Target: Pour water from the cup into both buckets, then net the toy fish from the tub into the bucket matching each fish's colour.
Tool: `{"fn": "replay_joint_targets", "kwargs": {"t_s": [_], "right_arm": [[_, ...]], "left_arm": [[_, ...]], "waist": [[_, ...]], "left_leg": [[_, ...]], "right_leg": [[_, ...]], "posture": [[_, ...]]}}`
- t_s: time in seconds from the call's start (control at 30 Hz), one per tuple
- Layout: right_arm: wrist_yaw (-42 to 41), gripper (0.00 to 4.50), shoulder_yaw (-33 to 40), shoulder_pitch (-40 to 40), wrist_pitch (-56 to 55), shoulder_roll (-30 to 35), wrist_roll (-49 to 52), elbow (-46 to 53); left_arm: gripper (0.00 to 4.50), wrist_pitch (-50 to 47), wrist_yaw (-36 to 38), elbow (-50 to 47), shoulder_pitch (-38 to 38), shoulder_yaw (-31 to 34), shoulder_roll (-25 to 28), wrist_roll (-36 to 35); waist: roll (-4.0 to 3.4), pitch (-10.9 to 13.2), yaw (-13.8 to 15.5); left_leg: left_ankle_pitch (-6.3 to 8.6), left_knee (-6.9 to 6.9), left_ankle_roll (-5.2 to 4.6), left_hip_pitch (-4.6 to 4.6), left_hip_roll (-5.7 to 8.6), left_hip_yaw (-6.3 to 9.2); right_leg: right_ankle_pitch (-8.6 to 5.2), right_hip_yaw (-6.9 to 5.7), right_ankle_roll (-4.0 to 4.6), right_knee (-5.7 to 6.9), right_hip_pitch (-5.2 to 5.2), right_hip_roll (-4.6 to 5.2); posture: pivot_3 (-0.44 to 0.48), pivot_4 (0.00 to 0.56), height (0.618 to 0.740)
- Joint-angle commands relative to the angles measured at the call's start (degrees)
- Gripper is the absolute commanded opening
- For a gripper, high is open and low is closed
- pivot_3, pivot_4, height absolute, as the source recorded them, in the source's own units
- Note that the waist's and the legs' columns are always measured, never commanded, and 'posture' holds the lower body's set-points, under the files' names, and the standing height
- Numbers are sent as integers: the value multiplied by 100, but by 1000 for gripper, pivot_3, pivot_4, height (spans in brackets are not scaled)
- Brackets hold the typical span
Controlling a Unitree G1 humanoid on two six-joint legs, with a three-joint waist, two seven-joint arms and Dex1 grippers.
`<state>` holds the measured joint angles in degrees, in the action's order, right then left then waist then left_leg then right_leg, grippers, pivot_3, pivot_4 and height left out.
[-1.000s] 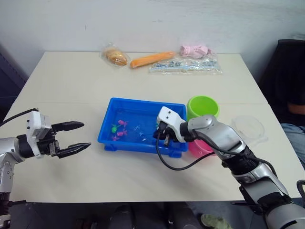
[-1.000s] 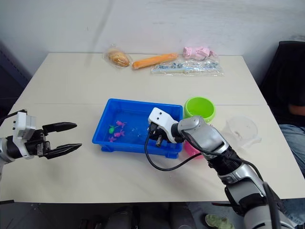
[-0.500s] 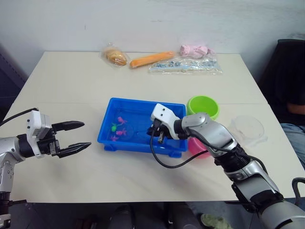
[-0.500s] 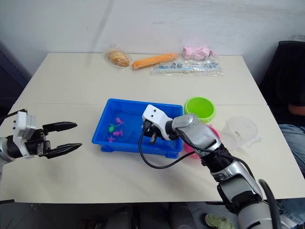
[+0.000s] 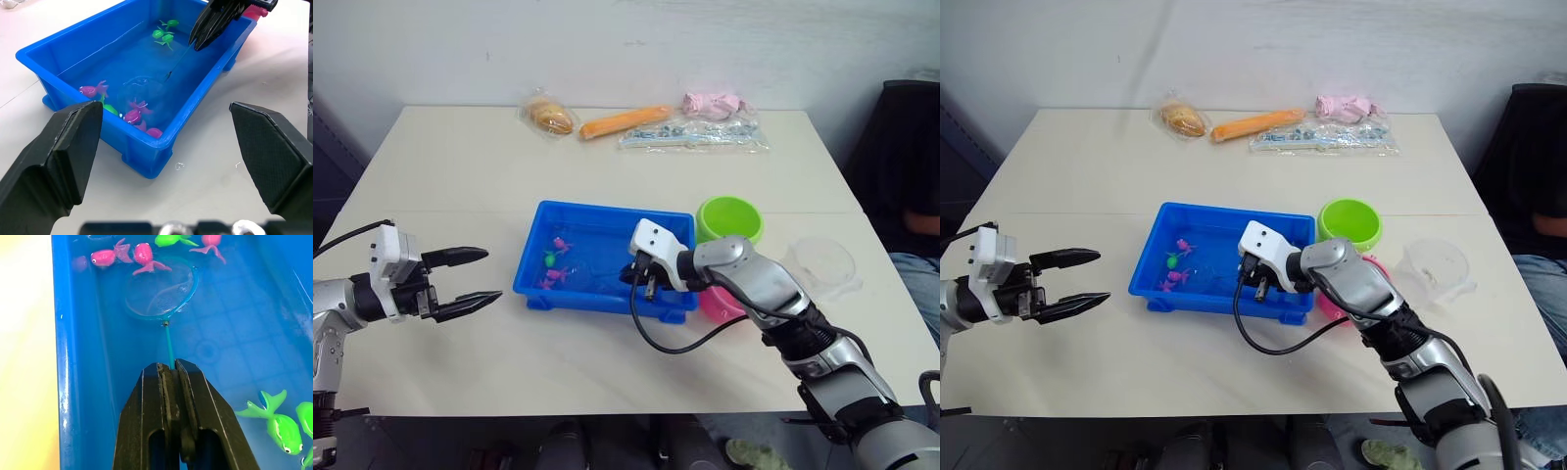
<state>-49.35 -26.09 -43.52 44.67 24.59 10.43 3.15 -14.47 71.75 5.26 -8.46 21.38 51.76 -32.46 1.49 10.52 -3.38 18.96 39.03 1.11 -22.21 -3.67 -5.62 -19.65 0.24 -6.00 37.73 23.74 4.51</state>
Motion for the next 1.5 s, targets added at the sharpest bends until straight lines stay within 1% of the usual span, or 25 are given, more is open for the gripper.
{"fn": "replay_joint_targets", "kwargs": {"t_s": [0.03,0.43,1.0,1.5], "right_arm": [[-33,0,250,66,-38,-7,116,296],[69,0,225,-55,-226,-301,-66,-58],[50,0,-106,-328,-1234,-441,-909,-805],[87,0,58,-475,-1247,-1105,-968,-1091]], "left_arm": [[4462,47,-18,-11,-66,45,-30,-18],[4462,33,-12,19,-159,-4,-62,2],[4462,-41,-33,-75,-74,45,-61,-27],[4462,20,1,32,-177,-55,-58,72]], "waist": [[0,0,0],[0,0,-1],[0,0,-6],[-1,0,-35]], "left_leg": [[0,0,0,0,1,0],[0,0,0,0,1,-1],[0,0,0,0,2,-2],[-1,0,1,0,0,-2]], "right_leg": [[0,0,0,0,0,0],[0,0,0,0,0,-3],[0,-1,0,1,0,-2],[0,-2,0,3,0,-2]], "posture": [[0,150,740],[0,150,740],[0,150,740],[0,150,740]]}}
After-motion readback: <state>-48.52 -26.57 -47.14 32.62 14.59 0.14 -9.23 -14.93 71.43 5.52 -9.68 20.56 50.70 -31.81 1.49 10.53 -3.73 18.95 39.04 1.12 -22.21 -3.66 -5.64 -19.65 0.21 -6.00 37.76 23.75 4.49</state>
